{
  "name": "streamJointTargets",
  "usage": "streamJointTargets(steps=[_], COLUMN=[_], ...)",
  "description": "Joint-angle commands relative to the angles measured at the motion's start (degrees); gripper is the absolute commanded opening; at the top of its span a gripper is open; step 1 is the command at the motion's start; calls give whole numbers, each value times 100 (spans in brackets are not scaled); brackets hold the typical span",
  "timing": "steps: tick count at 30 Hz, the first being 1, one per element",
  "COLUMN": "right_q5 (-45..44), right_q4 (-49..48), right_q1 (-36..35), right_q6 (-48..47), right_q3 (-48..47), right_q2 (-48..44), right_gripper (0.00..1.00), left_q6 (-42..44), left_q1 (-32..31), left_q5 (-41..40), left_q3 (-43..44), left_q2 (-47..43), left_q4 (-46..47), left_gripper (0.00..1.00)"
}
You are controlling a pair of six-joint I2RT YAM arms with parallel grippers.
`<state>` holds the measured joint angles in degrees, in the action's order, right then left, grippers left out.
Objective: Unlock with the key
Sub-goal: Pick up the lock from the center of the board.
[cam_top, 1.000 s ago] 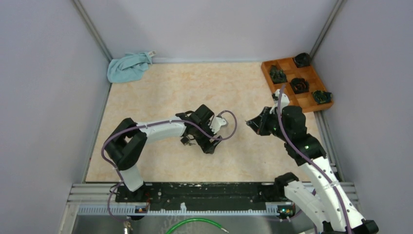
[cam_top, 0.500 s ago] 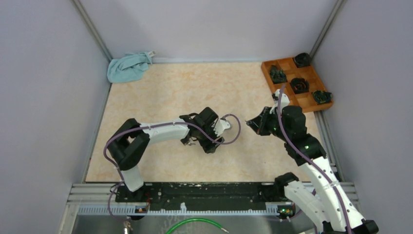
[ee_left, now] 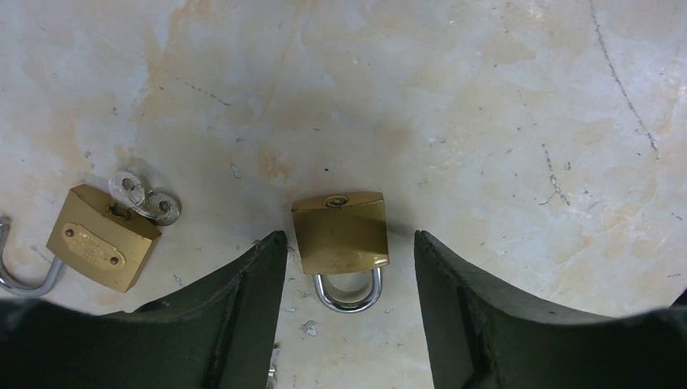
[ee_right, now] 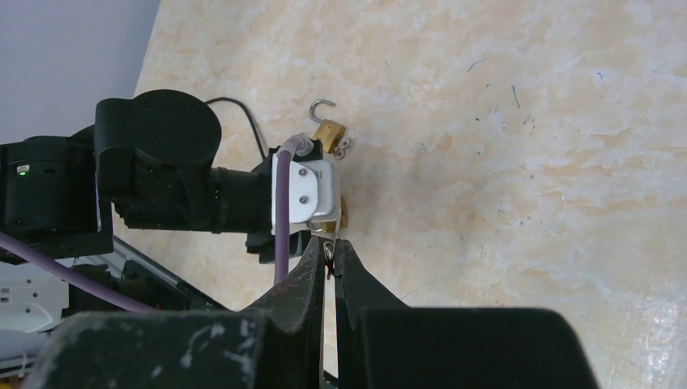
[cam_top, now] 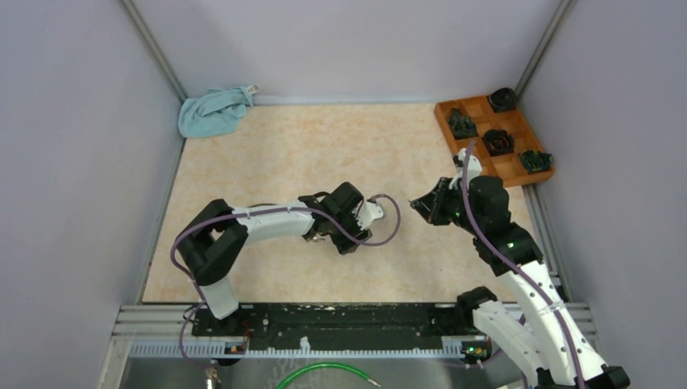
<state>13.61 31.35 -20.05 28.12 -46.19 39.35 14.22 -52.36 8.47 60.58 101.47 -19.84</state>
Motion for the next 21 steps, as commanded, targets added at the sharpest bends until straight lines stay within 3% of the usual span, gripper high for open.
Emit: streamJointTargets(steps=[1,8,15,21], right_q5=[-25,114,410,1103], right_q4=[-162,-213,-413,-1147], right_q1=[54,54,53,54], right_q6=[-26,-48,-58,88], right_q3=[-272,-253,-329,-324], right_q2=[-102,61,350,756], right_gripper=[0,0,0,0], left_q6=[39,424,1098,2366], left_q1=[23,16,17,36], left_q5=[-285,-392,-405,-860], left_q3=[-313,-546,-331,15], left_q2=[120,-60,-676,-1811], left_q4=[-331,-193,-594,-1022], left_gripper=[60,25,19,16])
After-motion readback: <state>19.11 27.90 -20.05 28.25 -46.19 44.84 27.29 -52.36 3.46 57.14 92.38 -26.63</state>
